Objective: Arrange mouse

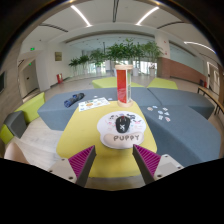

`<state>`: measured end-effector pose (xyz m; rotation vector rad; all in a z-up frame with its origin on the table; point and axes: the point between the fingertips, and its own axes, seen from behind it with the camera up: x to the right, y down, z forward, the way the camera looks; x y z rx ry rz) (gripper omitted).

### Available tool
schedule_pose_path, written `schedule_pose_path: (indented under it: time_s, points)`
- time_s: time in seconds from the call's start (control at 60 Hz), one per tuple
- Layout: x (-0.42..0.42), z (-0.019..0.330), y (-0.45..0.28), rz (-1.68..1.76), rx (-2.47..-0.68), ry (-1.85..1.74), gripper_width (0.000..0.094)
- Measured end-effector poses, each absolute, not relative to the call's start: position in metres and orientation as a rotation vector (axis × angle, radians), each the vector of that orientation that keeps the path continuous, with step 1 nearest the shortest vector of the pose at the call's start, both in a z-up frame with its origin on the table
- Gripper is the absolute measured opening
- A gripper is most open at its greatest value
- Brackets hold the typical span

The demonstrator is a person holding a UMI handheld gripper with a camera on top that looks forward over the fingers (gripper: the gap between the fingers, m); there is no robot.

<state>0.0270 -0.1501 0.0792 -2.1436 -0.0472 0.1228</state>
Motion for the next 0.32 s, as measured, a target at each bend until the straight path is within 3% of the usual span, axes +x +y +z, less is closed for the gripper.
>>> schedule_pose_path:
  time_s: [0.317]
  points:
    - [0.046, 0.1, -0.145, -0.004, -2.077, -0.093, 0.0833]
